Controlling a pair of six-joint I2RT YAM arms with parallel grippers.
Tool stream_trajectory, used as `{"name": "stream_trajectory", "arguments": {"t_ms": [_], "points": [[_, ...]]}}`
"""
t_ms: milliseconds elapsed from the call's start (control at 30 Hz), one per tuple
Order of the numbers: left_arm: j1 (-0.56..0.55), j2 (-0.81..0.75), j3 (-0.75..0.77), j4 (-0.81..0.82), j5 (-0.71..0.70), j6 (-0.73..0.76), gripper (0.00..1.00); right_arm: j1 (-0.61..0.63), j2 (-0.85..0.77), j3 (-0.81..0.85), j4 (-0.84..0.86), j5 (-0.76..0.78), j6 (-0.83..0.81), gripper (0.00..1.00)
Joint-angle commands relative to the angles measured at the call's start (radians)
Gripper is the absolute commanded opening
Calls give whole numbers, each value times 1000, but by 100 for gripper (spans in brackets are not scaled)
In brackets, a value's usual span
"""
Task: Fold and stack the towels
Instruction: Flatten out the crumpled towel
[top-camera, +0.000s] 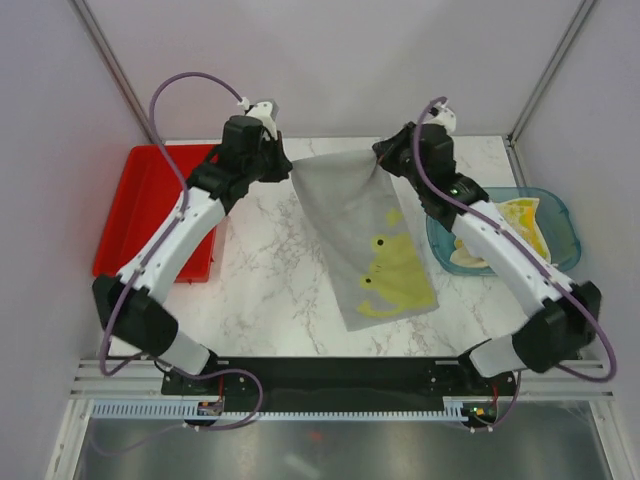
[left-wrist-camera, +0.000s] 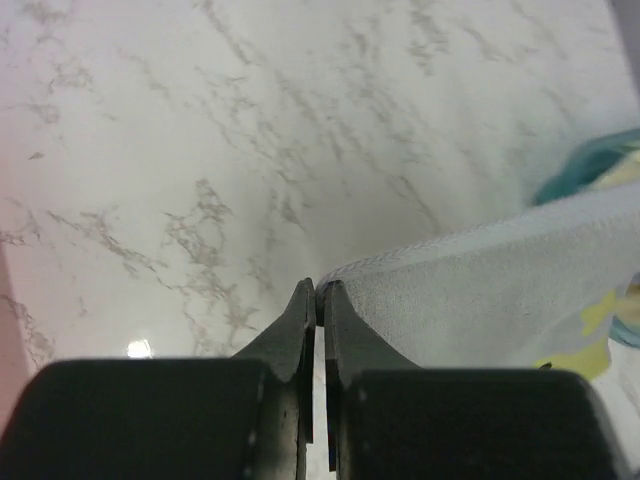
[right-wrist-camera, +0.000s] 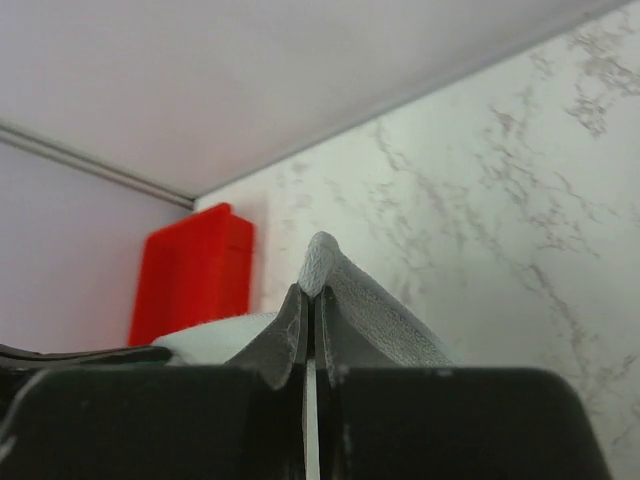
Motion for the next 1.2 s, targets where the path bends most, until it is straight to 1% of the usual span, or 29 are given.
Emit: {"name": "stream_trajectory", "arguments": {"t_ms": [0, 67, 100, 133, 167, 233, 267, 300, 367, 400, 433, 467, 533, 567, 633, 667, 733, 767, 800, 833, 867, 933, 967, 1000, 1033, 1067, 1100, 1133, 1167], "points": [[99, 171, 35, 121, -54, 57, 2, -39, 165, 8, 152, 95, -92, 0], [122, 259, 84, 149, -39, 83, 2, -65, 271, 35, 225, 35, -90, 0], [142, 314, 156, 153, -19, 92, 2, -99, 387, 72, 272, -14, -89, 0], [154, 412, 196, 153, -5, 101, 2, -111, 452, 101, 348, -61, -88, 0], [177, 474, 278, 152, 30, 103, 2, -136, 585, 188, 370, -156, -82, 0], [200, 571, 368, 152, 75, 107, 2, -157, 708, 285, 435, -244, -73, 0], [210, 673, 409, 153, 98, 107, 2, -165, 765, 331, 458, -276, -70, 0], [223, 715, 505, 153, 130, 110, 2, -179, 864, 432, 475, -330, -63, 0], [231, 836, 596, 153, 149, 124, 5, -190, 948, 524, 501, -359, -63, 3], [237, 873, 679, 152, 152, 127, 9, -196, 1012, 608, 496, -366, -71, 6], [242, 899, 717, 150, 156, 129, 16, -199, 1037, 647, 474, -366, -76, 12], [245, 927, 747, 149, 164, 127, 37, -202, 1066, 681, 454, -360, -83, 32], [250, 918, 772, 147, 169, 124, 58, -213, 1063, 718, 394, -326, -117, 52], [251, 897, 761, 147, 162, 124, 69, -216, 1028, 708, 378, -314, -132, 66], [248, 811, 689, 146, 165, 117, 75, -220, 970, 634, 333, -278, -199, 69], [248, 777, 617, 146, 173, 114, 77, -220, 900, 600, 316, -268, -220, 70], [233, 653, 522, 147, 208, 94, 77, -220, 818, 484, 256, -257, -264, 70], [222, 616, 418, 146, 231, 94, 76, -219, 745, 452, 219, -254, -275, 68], [184, 531, 359, 147, 245, 92, 75, -217, 711, 400, 119, -254, -280, 66], [158, 493, 297, 149, 245, 89, 75, -216, 677, 370, 78, -263, -286, 63], [130, 450, 176, 149, 245, 83, 75, -214, 610, 338, 44, -269, -306, 61], [32, 345, 60, 156, 247, 59, 73, -205, 533, 222, -26, -268, -326, 56], [-5, 314, -54, 169, 242, 48, 73, -201, 455, 185, -45, -254, -349, 51], [-79, 285, -108, 181, 235, 35, 73, -191, 418, 114, -62, -242, -365, 49], [-114, 254, -161, 193, 234, 11, 72, -187, 384, 86, -106, -231, -379, 47], [-144, 211, -261, 193, 234, 11, 72, -185, 324, 62, -131, -228, -390, 43], [-202, 191, -308, 266, 242, -58, 72, -178, 298, 15, -154, -228, -401, 41], [-229, 180, -349, 317, 241, -101, 72, -179, 270, -12, -186, -228, -405, 38], [-249, 174, -408, 325, 235, -126, 71, -176, 215, -41, -192, -226, -410, 37]]}}
